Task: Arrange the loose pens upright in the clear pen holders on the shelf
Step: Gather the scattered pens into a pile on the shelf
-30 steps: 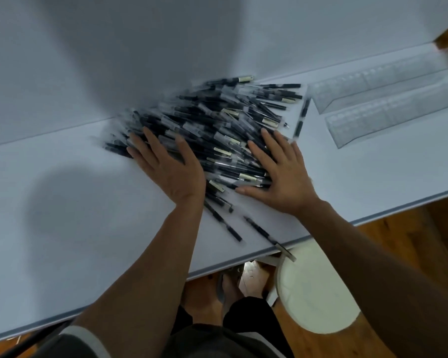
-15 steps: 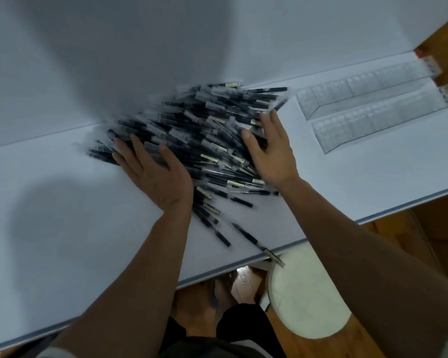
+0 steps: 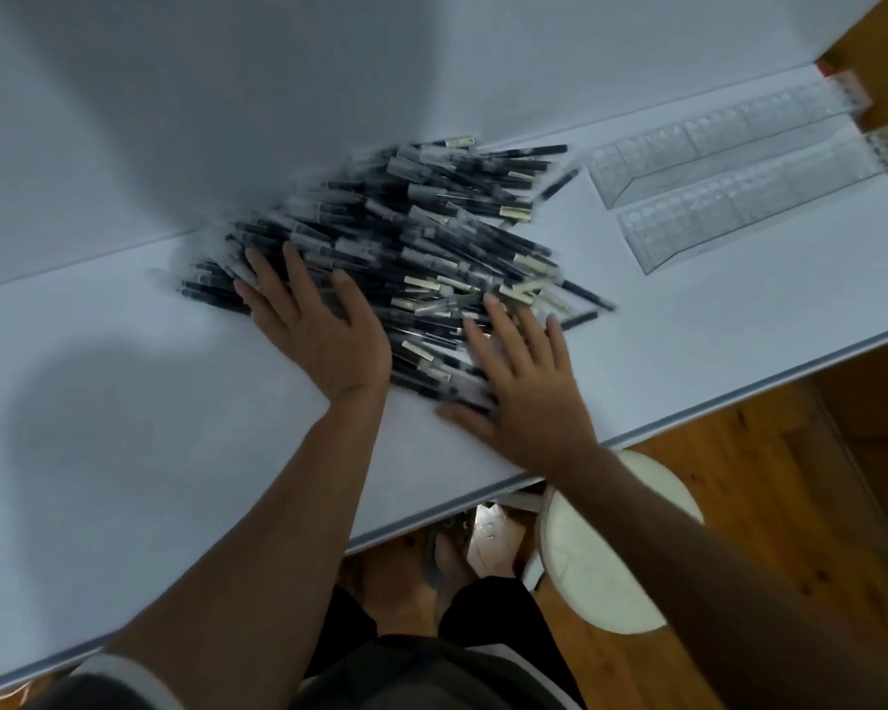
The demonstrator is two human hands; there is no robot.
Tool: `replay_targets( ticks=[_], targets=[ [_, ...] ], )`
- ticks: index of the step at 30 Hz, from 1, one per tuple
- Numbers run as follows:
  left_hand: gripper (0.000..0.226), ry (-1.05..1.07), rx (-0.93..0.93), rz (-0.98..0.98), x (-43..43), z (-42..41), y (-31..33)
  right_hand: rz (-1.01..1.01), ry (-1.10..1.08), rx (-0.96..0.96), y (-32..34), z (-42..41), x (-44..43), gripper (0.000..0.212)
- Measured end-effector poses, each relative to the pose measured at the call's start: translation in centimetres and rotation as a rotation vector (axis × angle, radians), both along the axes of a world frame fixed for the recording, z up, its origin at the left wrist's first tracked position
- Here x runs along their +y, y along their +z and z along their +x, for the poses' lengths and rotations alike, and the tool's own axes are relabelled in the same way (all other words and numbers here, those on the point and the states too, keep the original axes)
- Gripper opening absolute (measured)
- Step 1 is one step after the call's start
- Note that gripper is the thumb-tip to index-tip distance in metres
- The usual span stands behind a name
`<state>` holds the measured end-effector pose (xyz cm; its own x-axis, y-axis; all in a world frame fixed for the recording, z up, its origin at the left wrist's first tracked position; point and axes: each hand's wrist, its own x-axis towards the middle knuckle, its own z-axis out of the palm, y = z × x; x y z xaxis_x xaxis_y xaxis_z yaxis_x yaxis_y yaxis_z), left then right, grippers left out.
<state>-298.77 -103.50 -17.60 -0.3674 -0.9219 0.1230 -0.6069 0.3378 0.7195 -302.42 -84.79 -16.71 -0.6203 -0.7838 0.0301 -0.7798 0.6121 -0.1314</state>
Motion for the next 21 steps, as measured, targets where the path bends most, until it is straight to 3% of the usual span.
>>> replay_targets(
  ticks=[4,11,14,18,21],
  targets=[
    [0.056,-0.089,-0.063,-0.016,0.0,0.5,-0.3,-0.089,0.171,0.065,-0.4,-4.9,-0.3,0.088],
    [0.060,-0.101,-0.085,0.005,-0.1,0.6,-0.3,-0.197,0.266,0.039,-0.1,-8.5,-1.7,0.088],
    [0.060,-0.085,-0.086,0.002,0.1,0.6,-0.3,-0.280,0.082,0.041,0.4,-7.4,-0.1,0.082],
    [0.057,-0.038,-0.064,-0.031,0.3,0.2,-0.2,-0.160,-0.353,-0.087,-0.4,-5.8,2.2,0.076],
    [0.058,-0.044,-0.036,-0.043,0.3,0.0,-0.5,-0.159,-0.354,-0.167,-0.5,-6.8,0.7,0.072]
  ],
)
